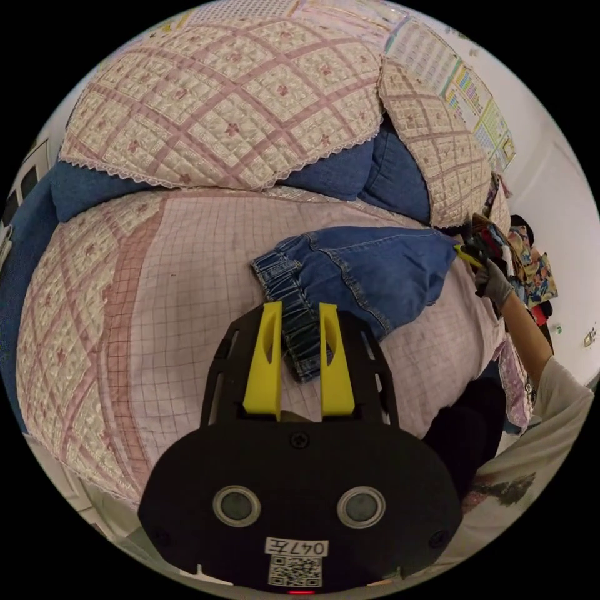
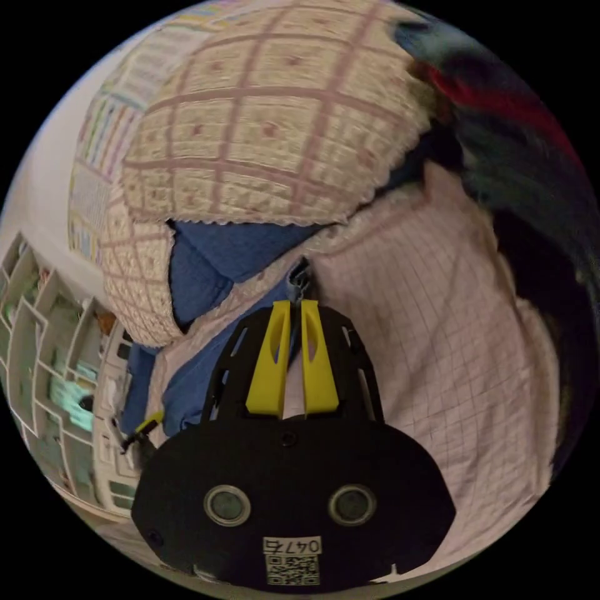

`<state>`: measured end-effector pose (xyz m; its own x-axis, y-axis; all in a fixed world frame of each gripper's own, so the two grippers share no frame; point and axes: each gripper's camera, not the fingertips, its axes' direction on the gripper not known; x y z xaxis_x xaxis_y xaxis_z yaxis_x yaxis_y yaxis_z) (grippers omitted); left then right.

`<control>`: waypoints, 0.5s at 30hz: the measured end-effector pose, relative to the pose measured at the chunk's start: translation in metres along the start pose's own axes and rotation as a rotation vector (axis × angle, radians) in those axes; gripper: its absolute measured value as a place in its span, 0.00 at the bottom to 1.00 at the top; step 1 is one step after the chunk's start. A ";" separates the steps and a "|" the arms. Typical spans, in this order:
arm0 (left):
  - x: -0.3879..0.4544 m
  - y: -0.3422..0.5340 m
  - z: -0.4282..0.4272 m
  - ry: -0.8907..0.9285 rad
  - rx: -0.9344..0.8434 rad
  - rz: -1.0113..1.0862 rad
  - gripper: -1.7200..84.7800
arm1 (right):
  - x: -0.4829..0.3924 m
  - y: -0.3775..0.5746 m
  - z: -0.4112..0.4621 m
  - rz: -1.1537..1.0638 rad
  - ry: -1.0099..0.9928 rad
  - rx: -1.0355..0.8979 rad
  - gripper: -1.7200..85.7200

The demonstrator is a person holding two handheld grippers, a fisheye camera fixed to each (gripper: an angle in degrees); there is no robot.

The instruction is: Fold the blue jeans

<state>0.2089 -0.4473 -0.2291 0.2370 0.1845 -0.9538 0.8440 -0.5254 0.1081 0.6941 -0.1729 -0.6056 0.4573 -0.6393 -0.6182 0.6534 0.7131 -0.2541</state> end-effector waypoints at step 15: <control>0.048 0.080 -0.102 0.042 0.111 -0.063 0.14 | -0.547 0.122 -0.019 -1.174 0.123 0.141 0.02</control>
<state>0.3370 -0.3959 -0.2377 0.2076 0.2533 -0.9449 0.8001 -0.5997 0.0150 0.5120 0.2693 -0.3126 -0.5213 -0.8433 -0.1308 0.6984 -0.3334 -0.6333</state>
